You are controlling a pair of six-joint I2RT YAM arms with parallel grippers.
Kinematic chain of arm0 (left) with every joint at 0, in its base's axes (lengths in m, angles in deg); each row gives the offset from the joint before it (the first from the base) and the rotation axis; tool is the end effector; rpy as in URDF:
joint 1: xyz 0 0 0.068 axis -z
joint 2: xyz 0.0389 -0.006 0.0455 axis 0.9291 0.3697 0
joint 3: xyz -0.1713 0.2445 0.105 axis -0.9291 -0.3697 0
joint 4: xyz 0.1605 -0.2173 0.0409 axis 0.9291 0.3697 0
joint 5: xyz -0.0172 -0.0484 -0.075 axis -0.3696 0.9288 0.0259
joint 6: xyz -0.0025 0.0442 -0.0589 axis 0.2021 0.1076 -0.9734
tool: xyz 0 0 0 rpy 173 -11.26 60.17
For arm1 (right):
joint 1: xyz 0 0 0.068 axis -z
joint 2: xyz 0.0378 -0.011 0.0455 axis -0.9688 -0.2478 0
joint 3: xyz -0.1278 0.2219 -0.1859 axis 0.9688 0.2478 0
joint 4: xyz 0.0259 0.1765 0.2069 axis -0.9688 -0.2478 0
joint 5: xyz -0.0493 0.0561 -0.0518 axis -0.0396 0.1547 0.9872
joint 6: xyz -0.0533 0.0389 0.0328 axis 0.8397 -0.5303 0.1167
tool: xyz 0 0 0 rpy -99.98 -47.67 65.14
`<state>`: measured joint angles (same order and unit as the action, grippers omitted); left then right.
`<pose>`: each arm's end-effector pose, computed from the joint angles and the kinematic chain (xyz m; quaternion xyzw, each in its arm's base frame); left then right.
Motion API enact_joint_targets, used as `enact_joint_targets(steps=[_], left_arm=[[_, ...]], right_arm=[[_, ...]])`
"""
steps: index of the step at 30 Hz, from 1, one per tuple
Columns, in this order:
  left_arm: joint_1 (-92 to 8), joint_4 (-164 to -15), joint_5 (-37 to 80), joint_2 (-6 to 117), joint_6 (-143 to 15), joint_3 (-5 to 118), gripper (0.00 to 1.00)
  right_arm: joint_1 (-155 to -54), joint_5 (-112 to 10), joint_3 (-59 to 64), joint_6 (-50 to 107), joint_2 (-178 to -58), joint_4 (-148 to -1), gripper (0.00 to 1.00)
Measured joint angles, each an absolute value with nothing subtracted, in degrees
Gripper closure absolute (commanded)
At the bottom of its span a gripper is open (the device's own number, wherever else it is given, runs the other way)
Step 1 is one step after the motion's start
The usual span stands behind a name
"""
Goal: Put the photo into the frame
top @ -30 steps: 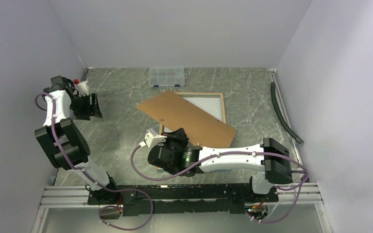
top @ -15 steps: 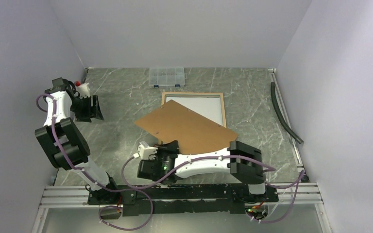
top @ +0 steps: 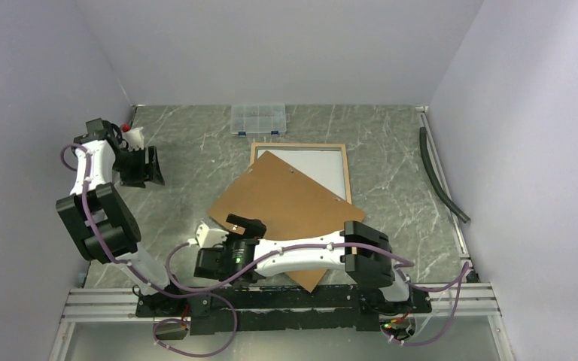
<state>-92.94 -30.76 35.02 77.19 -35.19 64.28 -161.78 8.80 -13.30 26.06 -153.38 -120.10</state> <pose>0.3356 0.1288 0.2758 -0.0390 0.9714 -0.1260 0.1972 0.0788 0.4484 0.2312 -0.4932 0.7410 -0.1792 0.4191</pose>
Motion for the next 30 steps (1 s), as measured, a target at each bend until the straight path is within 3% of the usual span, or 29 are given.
enact_joint_targets(steps=[7,11,16,20,30], left_arm=[[-88.7,-30.3,35.1,76.3,-34.3,63.8,0.28],[-84.9,-30.3,35.5,75.2,-32.6,61.0,0.27],[-77.3,-31.2,34.2,73.3,-30.7,55.2,0.26],[-71.1,-32.9,31.9,72.8,-30.4,52.0,0.25],[-62.0,-38.4,23.6,72.8,-31.4,46.6,0.25]], right_arm=[[-161.3,-2.1,-17.7,26.7,-152.9,-120.7,0.0],[-156.2,-12.9,-15.9,26.5,-147.9,-120.0,0.0],[-133.6,-31.4,-11.4,25.4,-134.8,-116.1,0.0],[-114.6,-40.8,-10.1,24.6,-131.3,-114.2,0.02],[-99.2,-57.6,-3.9,24.5,-136.2,-113.5,0.07]])
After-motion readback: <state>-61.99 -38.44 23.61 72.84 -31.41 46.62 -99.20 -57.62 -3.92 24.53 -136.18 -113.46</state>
